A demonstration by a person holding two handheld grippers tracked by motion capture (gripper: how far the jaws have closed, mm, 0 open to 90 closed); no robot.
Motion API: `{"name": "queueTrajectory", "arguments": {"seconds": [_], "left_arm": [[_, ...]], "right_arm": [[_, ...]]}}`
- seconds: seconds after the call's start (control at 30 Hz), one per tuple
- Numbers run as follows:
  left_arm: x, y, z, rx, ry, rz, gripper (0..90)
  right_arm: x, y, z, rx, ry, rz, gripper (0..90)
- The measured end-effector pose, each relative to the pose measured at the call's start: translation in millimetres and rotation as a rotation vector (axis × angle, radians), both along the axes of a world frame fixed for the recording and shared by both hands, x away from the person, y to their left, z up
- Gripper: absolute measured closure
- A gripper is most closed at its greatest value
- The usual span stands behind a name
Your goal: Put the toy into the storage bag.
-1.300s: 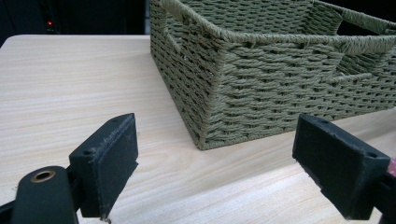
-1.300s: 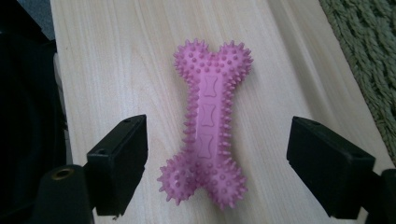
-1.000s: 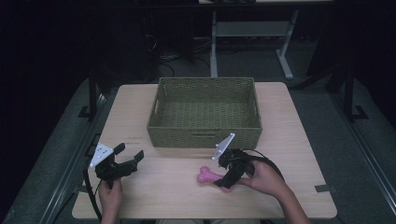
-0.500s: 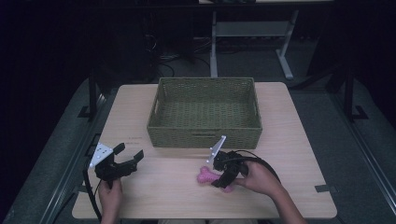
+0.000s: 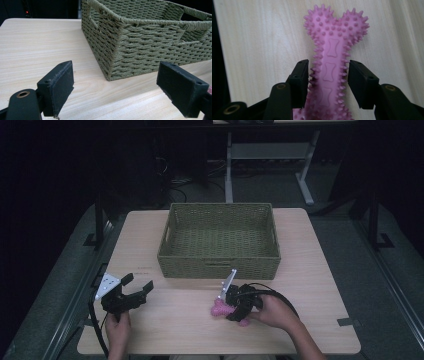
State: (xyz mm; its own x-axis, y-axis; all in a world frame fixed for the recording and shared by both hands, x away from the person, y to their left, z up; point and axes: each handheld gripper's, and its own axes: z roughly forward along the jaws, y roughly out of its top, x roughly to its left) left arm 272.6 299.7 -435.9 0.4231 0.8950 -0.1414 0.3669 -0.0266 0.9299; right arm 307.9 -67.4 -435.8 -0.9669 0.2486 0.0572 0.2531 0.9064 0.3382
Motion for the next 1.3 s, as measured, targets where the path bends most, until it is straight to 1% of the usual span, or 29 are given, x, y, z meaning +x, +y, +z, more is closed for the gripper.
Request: {"name": "queueTrajectory", "arguments": {"seconds": [0.03,0.1,0.23,0.4,0.5,0.6,0.7,0.87,1.0,1.03,1.1,1.2,1.3], "left_arm": [[-0.1,0.2,0.1,-0.001,-0.002,0.001,13.6],[-0.2,0.3,0.4,-0.002,-0.003,0.000,13.7],[-0.4,0.3,0.4,0.000,-0.003,0.002,13.7],[-0.6,0.2,0.7,-0.001,-0.005,0.000,13.7],[-0.9,-0.2,1.1,0.004,-0.006,0.001,13.7],[-0.4,0.3,0.6,0.001,-0.005,0.002,13.6],[-0.3,0.7,0.7,0.000,-0.005,0.004,13.6],[-0.8,0.8,0.7,0.000,-0.007,0.005,13.6],[-0.9,0.6,1.0,0.000,-0.008,0.005,13.7],[-1.1,0.5,1.2,0.002,-0.007,0.002,13.7],[-1.0,0.2,1.2,0.003,-0.009,0.002,13.6],[0.0,0.1,0.1,0.000,-0.001,0.005,13.7],[-0.2,0.2,0.3,-0.001,-0.005,0.006,13.7]], "right_arm": [[0.4,0.1,-0.6,0.000,0.005,0.000,51.0],[-0.4,0.8,-0.7,0.004,-0.005,0.008,52.5],[-1.6,2.5,-0.8,-0.005,-0.013,0.017,53.9],[-0.1,1.5,-0.5,0.001,-0.003,0.018,56.0],[-0.2,0.3,-0.1,0.005,0.000,0.038,57.5],[0.8,-1.8,0.7,0.006,0.003,0.046,58.0],[2.5,-6.6,2.6,0.024,0.009,0.045,58.0],[5.0,-17.6,9.4,0.073,0.033,0.045,58.0],[6.9,-23.5,17.1,0.056,0.022,0.053,58.1],[7.8,-25.2,19.7,0.061,0.020,0.053,58.1],[10.5,-29.1,24.4,0.085,0.035,0.058,58.1],[14.1,-33.4,32.5,0.096,0.030,0.061,58.1],[18.4,-36.7,40.6,0.115,0.031,0.071,58.0]]}}
